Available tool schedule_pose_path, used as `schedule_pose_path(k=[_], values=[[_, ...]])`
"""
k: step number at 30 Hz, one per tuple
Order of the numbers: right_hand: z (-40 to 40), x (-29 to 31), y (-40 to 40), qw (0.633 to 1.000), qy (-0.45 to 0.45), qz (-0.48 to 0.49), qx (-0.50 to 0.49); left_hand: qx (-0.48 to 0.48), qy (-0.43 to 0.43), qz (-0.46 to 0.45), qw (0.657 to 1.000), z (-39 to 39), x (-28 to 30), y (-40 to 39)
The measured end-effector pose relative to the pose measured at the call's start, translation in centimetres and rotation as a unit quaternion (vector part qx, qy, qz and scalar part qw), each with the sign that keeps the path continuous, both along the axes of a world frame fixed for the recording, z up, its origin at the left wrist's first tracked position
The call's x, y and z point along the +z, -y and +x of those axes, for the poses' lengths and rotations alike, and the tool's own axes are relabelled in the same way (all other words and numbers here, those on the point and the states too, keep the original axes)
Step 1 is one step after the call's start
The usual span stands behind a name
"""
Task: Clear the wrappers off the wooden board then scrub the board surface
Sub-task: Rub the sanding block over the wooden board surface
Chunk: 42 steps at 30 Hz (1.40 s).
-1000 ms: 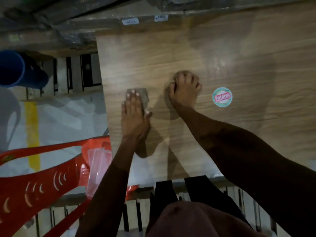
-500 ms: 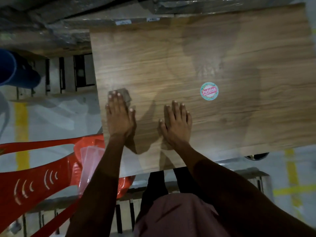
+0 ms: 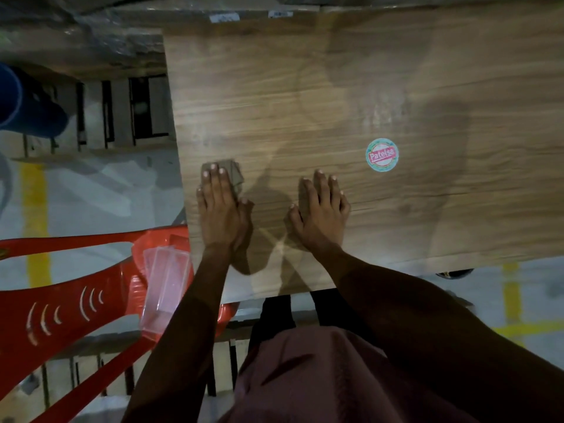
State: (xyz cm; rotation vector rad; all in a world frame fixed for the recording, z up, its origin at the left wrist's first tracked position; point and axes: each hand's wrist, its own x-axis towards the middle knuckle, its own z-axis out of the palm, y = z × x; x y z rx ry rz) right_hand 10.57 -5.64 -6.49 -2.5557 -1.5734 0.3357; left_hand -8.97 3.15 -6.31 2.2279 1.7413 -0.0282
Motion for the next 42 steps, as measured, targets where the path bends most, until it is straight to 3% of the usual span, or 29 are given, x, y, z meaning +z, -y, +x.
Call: schedule_pose_path(k=[6, 11, 20, 25, 34, 39, 42], values=[[-0.1, -0.2, 0.0, 1.000, 0.006, 0.000, 0.002, 0.099, -0.004, -0.030, 0.995, -0.1, 0.7, 0.0], [-0.2, 0.0, -0.1, 1.000, 0.004, 0.000, -0.001, -0.055, -0.021, -0.008, 0.998, 2.8, 0.5, 3.8], [-0.2, 0.2, -0.1, 1.000, -0.001, 0.005, -0.003, 0.059, 0.016, -0.013, 0.998, -2.7, 0.3, 3.5], [-0.2, 0.3, 0.0, 1.000, -0.018, 0.012, -0.006, -0.081, 0.017, -0.020, 0.996, 1.6, -1.0, 7.4], [-0.1, 0.1, 0.1, 1.000, -0.013, 0.014, -0.004, 0.045, 0.030, 0.010, 0.998, -4.1, -0.5, 8.2], [-0.2, 0.0, 0.2, 1.000, -0.015, 0.006, 0.001, -0.090, 0.078, 0.015, 0.993, -1.4, -0.8, 12.7], [0.0, 0.2, 0.4, 1.000, -0.021, -0.004, 0.004, -0.058, 0.079, 0.037, 0.994, -2.8, -0.7, 12.8]])
